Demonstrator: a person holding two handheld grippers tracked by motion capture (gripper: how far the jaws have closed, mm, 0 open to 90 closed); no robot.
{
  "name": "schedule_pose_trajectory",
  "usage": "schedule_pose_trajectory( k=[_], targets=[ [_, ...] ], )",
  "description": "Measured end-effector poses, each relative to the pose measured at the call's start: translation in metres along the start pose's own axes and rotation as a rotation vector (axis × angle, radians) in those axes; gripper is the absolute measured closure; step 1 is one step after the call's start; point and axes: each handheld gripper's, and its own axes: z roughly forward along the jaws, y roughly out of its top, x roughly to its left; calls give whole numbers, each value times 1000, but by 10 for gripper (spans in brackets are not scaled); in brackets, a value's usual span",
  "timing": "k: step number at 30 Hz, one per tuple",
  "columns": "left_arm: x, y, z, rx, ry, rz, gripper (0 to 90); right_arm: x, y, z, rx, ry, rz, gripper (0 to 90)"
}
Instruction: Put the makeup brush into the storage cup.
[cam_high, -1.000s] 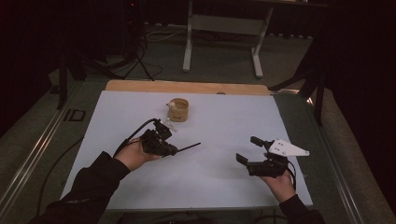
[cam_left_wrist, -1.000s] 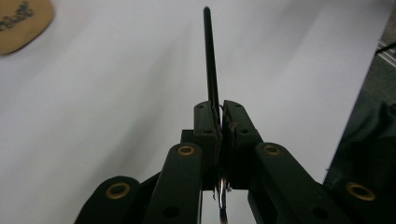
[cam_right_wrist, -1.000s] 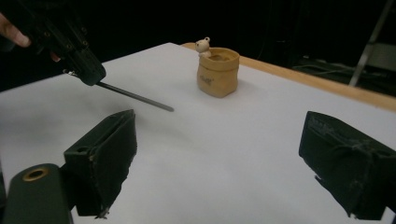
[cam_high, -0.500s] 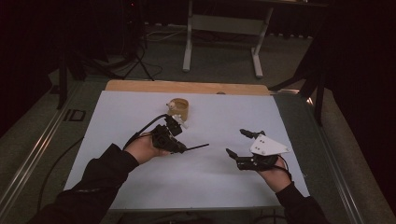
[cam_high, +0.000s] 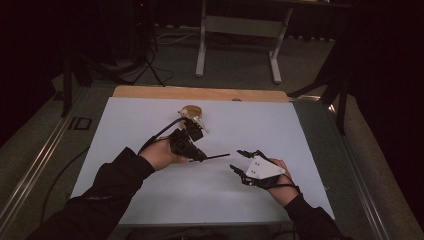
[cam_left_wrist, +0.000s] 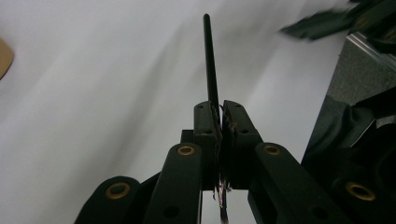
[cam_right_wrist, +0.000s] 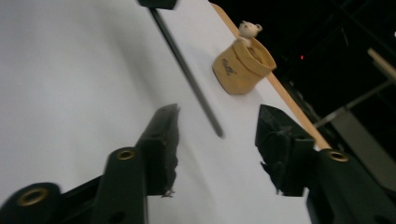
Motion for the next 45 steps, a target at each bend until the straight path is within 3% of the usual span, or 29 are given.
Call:
schedule_pose_trajectory(
  k=[5, 6, 10, 23, 25, 31, 32, 35, 36, 39, 40, 41, 43, 45],
  targets=[
    [-4, 7, 7, 10, -14, 3, 863, 7, 3, 5, -11, 23, -42, 574],
    [-5, 9, 9, 8, -17, 4, 864, 9, 6, 7, -14, 32, -61, 619],
    [-9, 14, 12, 8, -31, 12, 864, 12, 12, 13, -12, 30, -104, 622],
    [-16, 23, 15, 1, -42, 34, 863, 14, 21, 25, 0, 49, -171, 748],
    [-16, 23, 14, -7, -53, 25, 864, 14, 21, 26, 4, 59, -183, 824],
    [-13, 21, 14, -41, -68, 38, 860, 13, 22, 26, 9, 69, -211, 856],
    [-13, 21, 13, -62, -72, 39, 858, 12, 22, 25, 9, 78, -209, 856],
    [-13, 19, 9, -133, -32, 107, 792, 10, 24, 25, 17, 85, -220, 857],
    [-14, 19, 7, -158, -41, 115, 775, 10, 24, 25, 19, 83, -224, 857],
    [-15, 21, -2, -218, -32, 116, 678, 10, 25, 25, 29, 94, -233, 857],
    [-15, 21, -2, -218, -32, 116, 662, 10, 25, 25, 29, 94, -233, 857],
    [-16, 21, -9, -263, -12, 116, 662, 10, 25, 25, 32, 98, -233, 857],
    [-15, 20, -17, -307, -9, 100, 603, 9, 26, 25, 33, 98, -224, 857],
    [-15, 17, -26, -360, -19, 112, 557, 5, 25, 25, 32, 93, -208, 857]
  ],
)
